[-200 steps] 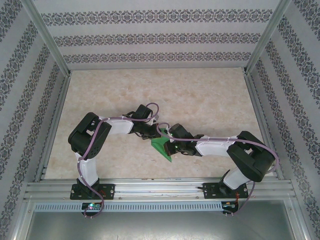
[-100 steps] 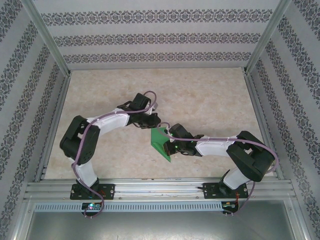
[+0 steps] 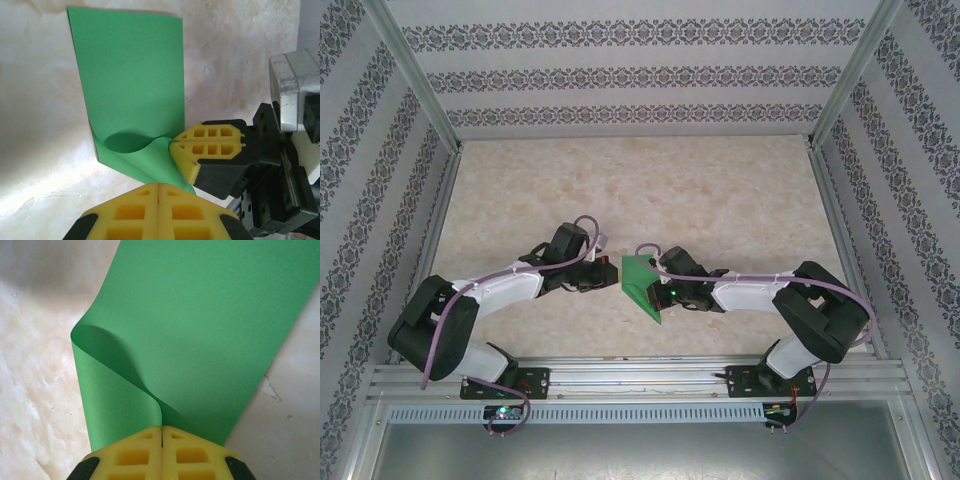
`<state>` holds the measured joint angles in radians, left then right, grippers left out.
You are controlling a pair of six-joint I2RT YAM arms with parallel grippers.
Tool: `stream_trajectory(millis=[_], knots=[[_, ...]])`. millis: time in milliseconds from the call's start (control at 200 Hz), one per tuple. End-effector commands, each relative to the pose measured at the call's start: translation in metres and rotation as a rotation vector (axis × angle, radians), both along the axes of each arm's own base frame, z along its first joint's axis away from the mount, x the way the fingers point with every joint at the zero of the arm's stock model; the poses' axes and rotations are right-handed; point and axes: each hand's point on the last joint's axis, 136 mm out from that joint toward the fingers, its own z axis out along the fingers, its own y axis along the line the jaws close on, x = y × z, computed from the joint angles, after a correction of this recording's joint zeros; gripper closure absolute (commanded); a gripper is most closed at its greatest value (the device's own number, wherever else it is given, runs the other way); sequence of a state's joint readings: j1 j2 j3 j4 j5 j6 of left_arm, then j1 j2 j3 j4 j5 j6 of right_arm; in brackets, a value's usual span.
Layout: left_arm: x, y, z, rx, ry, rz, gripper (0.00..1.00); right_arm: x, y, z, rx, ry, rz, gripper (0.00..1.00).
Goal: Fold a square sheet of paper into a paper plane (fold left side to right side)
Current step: Third fold the triangle at the center of the table.
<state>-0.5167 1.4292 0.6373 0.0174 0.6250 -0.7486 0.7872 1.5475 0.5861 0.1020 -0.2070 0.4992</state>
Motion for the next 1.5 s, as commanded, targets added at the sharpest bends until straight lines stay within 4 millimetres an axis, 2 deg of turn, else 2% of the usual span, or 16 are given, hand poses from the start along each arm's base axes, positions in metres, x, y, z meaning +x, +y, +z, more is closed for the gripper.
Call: stream_trajectory(millis=[0,245,525,964,1494], knots=[[0.005,-0.019,0.018,-0.119,-0.038,0.002,1.00,-0.016,-0.020,-0.028,-0.084,0.089,-0.014,1.00],[-0.003,-0.040,-0.005,-0.135,0.016,-0.023,1.00,-0.017,-0.020,-0.030,-0.088,0.100,-0.012,1.00],[-0.004,-0.054,-0.019,-0.141,0.039,-0.037,1.00,-0.018,-0.021,-0.031,-0.093,0.106,-0.009,1.00],[-0.009,-0.046,-0.045,-0.075,0.079,-0.023,1.00,-0.017,-0.022,-0.032,-0.098,0.113,-0.008,1.00],[-0.011,-0.040,-0.056,-0.026,0.097,-0.016,1.00,-0.017,-0.023,-0.032,-0.104,0.114,-0.007,1.00]])
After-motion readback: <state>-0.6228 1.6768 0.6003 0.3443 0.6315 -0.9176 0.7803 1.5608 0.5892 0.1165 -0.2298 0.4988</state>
